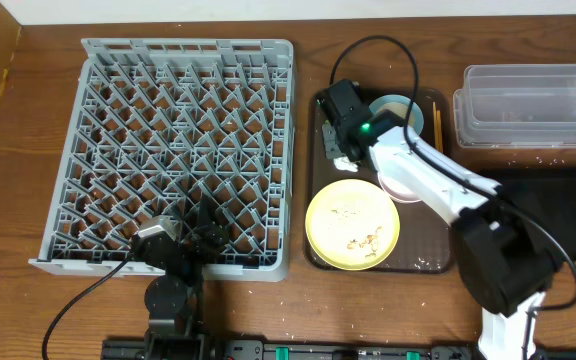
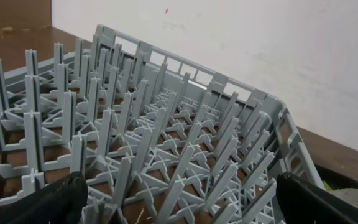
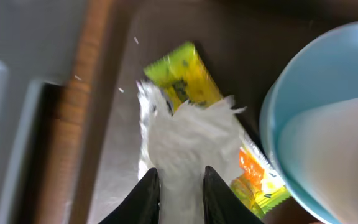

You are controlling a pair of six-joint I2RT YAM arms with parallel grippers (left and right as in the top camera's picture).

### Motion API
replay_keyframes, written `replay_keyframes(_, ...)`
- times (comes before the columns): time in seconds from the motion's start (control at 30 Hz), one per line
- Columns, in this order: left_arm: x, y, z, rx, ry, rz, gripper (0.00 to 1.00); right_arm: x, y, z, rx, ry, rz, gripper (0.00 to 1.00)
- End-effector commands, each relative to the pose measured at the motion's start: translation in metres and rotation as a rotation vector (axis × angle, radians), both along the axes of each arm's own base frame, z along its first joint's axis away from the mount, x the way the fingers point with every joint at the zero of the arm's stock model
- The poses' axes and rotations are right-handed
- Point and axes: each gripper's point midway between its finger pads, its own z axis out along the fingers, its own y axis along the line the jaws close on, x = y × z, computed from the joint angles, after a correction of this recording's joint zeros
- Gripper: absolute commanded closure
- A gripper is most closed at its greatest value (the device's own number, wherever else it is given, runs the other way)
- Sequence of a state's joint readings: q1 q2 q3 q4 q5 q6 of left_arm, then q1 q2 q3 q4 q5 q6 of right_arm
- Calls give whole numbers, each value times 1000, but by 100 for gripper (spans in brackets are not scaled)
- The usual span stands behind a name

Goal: Sort waste into correct bins and load items into the dishwasher
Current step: 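Grasp the white tissue with the right gripper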

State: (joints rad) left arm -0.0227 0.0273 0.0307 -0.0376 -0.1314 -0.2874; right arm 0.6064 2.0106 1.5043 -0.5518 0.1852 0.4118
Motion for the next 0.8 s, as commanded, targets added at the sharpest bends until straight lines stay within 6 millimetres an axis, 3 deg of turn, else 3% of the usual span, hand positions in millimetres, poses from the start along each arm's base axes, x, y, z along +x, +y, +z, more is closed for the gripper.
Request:
replay_keyframes(0.0,-1,3,-17,14,55,15,2,6,2,32,26,-66,-9,82)
replay_keyframes(0.03,-1,3,-17,14,55,16,2,6,2,33,28,-68,-9,87)
replay_keyframes(0.07,-1,3,-17,14,55,16,2,6,2,34,28,-69,-9,99)
replay_keyframes(0.23,-1,3,-17,14,55,15,2,7,1,40,38,-80,-16,99)
replay_keyframes(0.27,-1,3,-17,14,55,16,2,7,0,41,38,-80,-18,90)
replay_keyframes(0.33,-1,3,-17,14,55,16,2,6,-2,39,33,-73,-20,57)
replay_keyframes(0.37,-1,3,-17,14,55,15,2,5,-3,37,29,-66,-21,53)
replay_keyframes(0.5,-1,3,-17,14,55,15,2,0,-5,18,-4,-19,-17,50)
replay_keyframes(0.7,-1,3,-17,14,55,15,2,-7,-13,-36,-67,89,-44,46)
replay_keyframes(0.77,-1,3,-17,14,55,16,2,-7,-15,-40,-66,97,-59,46)
